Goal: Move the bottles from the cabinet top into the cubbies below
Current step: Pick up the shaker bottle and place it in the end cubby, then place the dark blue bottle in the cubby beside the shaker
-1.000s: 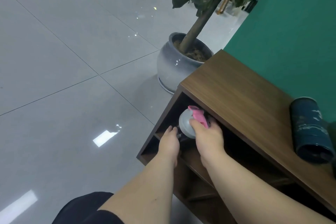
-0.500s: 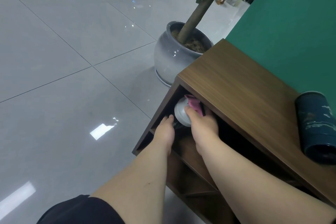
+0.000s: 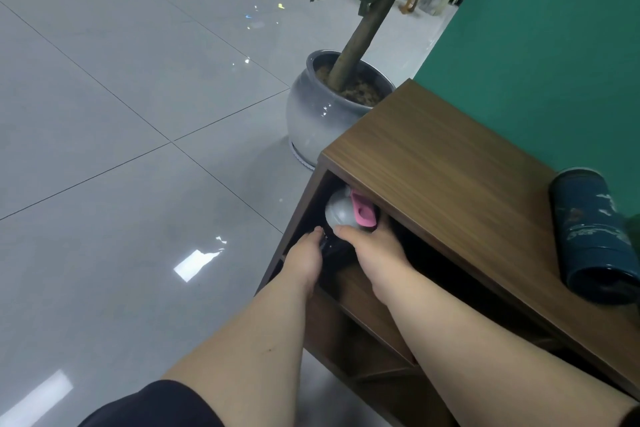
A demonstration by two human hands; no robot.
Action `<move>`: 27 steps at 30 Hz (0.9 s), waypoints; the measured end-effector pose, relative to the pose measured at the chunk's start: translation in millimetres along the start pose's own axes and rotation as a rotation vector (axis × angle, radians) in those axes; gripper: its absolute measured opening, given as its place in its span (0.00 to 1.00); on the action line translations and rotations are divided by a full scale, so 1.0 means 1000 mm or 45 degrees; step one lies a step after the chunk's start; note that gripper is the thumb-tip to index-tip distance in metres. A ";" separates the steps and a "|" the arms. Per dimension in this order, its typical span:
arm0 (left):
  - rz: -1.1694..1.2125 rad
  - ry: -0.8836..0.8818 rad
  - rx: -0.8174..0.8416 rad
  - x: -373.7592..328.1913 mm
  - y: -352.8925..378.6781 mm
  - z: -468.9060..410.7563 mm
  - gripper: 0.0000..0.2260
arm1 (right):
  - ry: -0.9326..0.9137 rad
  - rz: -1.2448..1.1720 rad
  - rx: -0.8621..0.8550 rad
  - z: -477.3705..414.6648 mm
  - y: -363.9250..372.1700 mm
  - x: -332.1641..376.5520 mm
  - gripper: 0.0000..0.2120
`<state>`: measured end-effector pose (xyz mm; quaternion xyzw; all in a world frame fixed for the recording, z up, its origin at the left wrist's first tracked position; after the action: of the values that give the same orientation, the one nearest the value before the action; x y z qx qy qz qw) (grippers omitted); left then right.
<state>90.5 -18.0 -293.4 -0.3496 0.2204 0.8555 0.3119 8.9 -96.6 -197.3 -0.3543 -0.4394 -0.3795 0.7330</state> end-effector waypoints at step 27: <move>-0.283 0.027 0.231 0.025 0.064 0.166 0.12 | -0.522 0.838 -0.703 0.133 -0.243 0.115 0.38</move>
<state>-43.8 44.9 -192.4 -0.3512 0.2601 0.7885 0.4328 -214.6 -122.8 0.9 -0.7238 -0.3220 -0.1519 0.5911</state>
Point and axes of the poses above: each hand's wrist, its own z-axis away from the middle knuckle, its own y-axis out of the palm, x = y × z, the point moved 8 cm from there along -z, towards the middle knuckle, and after that the axes turned 12 degrees about -z, right-handed, at the moved point
